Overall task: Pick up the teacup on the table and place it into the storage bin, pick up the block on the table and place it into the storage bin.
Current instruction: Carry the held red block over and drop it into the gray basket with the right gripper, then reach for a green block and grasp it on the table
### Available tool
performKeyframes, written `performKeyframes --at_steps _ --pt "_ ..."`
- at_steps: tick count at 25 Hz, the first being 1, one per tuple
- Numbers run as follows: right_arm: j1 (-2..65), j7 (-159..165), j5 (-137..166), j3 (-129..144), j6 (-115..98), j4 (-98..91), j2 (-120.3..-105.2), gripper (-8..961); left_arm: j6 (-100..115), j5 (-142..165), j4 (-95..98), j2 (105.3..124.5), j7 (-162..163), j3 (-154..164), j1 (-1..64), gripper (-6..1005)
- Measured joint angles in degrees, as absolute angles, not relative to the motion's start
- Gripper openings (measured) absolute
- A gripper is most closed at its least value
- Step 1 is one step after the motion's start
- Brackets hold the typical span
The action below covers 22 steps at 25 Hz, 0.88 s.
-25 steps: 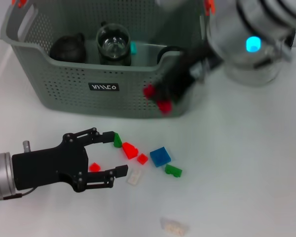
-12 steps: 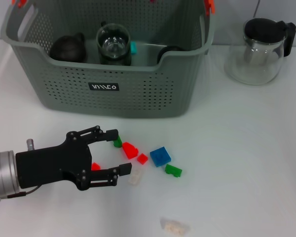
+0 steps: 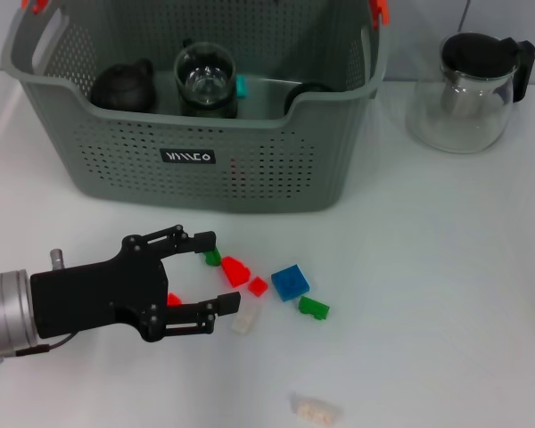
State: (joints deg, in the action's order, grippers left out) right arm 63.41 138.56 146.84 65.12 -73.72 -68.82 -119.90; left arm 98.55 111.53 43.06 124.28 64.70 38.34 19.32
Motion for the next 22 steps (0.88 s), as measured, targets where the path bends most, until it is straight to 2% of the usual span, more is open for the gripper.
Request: performKeyframes --at_steps 4,10,13,15,20,22 --pt "59.1 136.5 139.4 64.7 -77.7 -75.8 -119.53 694 98.5 111.5 43.0 124.28 64.7 38.5 19.5 847" --pt "51.7 130.3 125.7 64.4 -92.1 -81.8 -117.49 803 98.7 111.5 42.9 124.23 64.7 38.5 19.6 847" --pt "48.6 128.4 124.9 64.8 -99.5 -82.2 -117.27 858 98.7 111.6 43.0 124.19 64.7 38.4 19.5 847" --pt "46.9 127.9 127.3 65.4 -102.7 -82.3 -117.54 894 98.7 111.6 43.0 124.19 64.6 38.3 19.4 847" --pt "44.7 126.1 137.4 69.1 -104.6 -79.7 -119.84 887 98.7 111.9 43.2 124.18 64.6 38.3 19.3 848" --pt "44.8 126.0 139.5 72.1 -102.9 -76.4 -120.29 887 98.7 111.9 43.2 124.19 64.6 38.3 19.3 848"
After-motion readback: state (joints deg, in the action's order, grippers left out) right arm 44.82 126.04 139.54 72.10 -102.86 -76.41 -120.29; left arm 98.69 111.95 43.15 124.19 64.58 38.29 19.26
